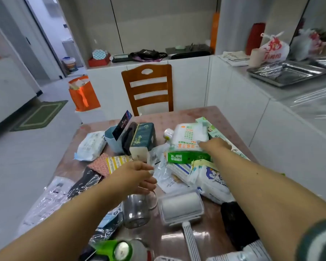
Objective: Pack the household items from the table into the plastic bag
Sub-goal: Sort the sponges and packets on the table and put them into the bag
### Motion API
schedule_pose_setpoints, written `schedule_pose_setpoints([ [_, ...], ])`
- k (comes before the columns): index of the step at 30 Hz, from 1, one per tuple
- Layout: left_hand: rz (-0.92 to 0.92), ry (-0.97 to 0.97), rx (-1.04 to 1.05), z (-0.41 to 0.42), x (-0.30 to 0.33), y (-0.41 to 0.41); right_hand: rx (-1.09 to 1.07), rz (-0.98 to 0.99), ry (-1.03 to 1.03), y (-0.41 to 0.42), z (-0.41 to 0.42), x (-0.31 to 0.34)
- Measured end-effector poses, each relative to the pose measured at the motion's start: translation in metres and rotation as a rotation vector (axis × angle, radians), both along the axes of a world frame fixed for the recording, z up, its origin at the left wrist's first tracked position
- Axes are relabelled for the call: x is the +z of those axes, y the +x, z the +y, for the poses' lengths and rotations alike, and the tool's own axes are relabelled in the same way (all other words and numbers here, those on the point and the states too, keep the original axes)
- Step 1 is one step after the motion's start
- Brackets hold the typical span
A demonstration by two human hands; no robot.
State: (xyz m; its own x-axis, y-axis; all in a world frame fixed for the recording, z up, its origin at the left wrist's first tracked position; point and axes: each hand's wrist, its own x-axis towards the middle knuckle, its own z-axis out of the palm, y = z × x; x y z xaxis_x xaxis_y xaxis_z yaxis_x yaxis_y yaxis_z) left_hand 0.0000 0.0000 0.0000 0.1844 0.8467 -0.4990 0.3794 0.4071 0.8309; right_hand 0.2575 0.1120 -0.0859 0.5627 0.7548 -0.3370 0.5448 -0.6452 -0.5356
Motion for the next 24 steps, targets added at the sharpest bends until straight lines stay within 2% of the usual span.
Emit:
schedule_pose_setpoints([
  [2, -0.003, 0.003, 0.044, 0.009, -0.007, 0.000, -0.074, 0.168, 0.119, -0.004, 0.006, 0.004],
  [4, -0.015, 0.006, 0.099, 0.018, -0.013, 0.000, -0.045, 0.310, 0.253, -0.007, 0.013, 0.006],
  [9, -0.224, -0.068, 0.320, 0.037, -0.021, 0.009, -0.025, 0.702, 0.530, -0.011, 0.012, 0.029],
  [12, -0.476, -0.239, 0.427, 0.043, -0.022, 0.005, 0.124, 0.964, 0.609, -0.011, -0.009, 0.059],
  [15, -0.797, -0.430, 0.443, 0.040, -0.019, -0.002, 0.399, 1.149, 0.555, -0.018, -0.041, 0.090],
  [17, -0.863, -0.417, 0.430, 0.032, -0.013, -0.003, 0.600, 1.126, 0.449, -0.026, -0.055, 0.097],
  [19, -0.741, -0.334, 0.393, 0.028, -0.010, -0.002, 0.741, 1.053, 0.334, -0.035, -0.063, 0.099],
  [22, -0.551, -0.218, 0.425, 0.025, -0.013, -0.012, 0.675, 0.983, 0.305, -0.042, -0.052, 0.093],
  [23, -0.542, -0.184, 0.437, 0.024, -0.015, -0.018, 0.622, 0.824, 0.322, -0.042, -0.039, 0.081],
  [24, -0.534, -0.134, 0.456, 0.024, -0.017, -0.025, 0.618, 0.532, 0.308, -0.042, -0.027, 0.070],
])
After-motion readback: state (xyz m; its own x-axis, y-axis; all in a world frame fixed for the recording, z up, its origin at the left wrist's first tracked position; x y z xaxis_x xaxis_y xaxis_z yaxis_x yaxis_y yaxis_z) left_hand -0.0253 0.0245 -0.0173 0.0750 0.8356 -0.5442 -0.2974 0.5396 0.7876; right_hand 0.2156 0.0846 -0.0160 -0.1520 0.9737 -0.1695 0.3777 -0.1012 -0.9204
